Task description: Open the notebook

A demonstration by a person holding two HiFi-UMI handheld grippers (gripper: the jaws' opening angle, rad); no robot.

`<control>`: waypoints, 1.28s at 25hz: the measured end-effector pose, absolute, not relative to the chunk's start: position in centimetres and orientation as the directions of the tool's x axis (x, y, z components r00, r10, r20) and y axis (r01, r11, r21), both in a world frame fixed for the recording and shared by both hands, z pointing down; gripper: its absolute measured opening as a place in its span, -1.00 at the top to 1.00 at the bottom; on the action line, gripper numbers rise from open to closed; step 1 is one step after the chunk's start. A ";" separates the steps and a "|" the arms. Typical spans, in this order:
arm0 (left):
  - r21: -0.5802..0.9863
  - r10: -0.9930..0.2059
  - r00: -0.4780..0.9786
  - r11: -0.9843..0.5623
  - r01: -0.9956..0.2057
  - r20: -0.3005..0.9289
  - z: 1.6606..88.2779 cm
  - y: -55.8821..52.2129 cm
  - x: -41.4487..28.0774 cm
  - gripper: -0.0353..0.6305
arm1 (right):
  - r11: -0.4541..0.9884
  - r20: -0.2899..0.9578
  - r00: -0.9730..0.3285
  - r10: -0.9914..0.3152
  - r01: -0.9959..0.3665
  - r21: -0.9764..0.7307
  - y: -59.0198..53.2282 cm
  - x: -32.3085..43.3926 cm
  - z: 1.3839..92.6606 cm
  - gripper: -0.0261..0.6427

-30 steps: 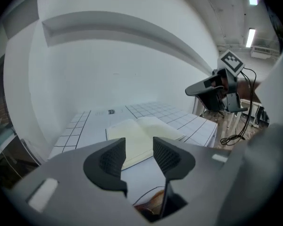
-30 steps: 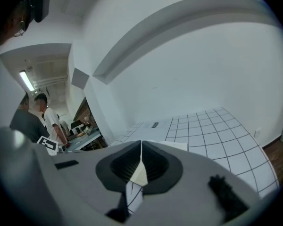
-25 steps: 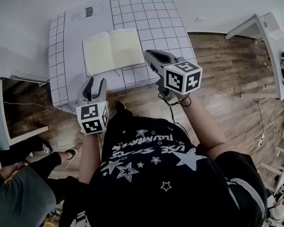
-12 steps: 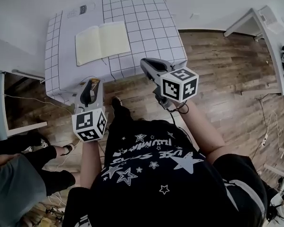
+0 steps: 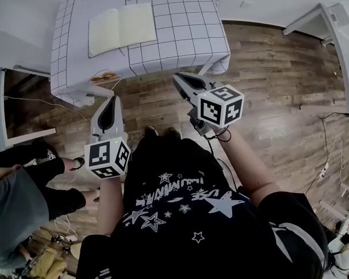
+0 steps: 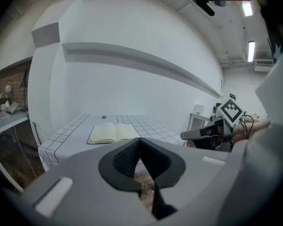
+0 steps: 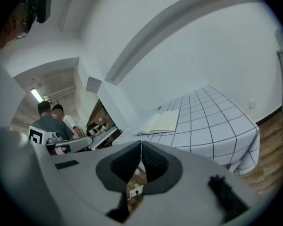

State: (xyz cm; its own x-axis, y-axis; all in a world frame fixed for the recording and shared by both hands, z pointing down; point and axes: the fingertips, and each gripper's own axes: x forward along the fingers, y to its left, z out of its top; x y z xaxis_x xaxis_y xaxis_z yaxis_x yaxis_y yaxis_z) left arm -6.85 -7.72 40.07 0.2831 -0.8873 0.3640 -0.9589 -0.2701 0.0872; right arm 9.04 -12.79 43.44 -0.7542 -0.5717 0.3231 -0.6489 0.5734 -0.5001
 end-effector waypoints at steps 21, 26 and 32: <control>0.161 -0.838 0.415 -0.383 -0.910 0.354 40.4 1.2 -15.5 0.86 | 0.515 0.332 -0.670 -0.664 -0.732 -0.446 -3.3 0.2 41.8 0.87; 0.170 -0.838 0.440 -0.406 -0.898 0.324 39.6 4.2 -18.2 0.86 | 0.521 0.328 -0.655 -0.680 -0.747 -0.413 0.8 -2.3 40.5 0.87; 0.165 -0.831 0.479 -0.450 -0.878 0.283 38.8 7.4 -19.9 0.86 | 0.500 0.313 -0.612 -0.726 -0.783 -0.371 5.2 -3.0 38.8 0.87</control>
State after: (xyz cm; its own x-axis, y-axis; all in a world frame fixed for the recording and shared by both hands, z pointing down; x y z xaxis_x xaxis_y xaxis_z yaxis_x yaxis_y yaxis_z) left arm -19.89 7.39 38.79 0.4791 -0.8309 0.2831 -0.8777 -0.4498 0.1653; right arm -3.02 5.18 38.77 -0.6122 -0.7262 0.3128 -0.7826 0.4998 -0.3711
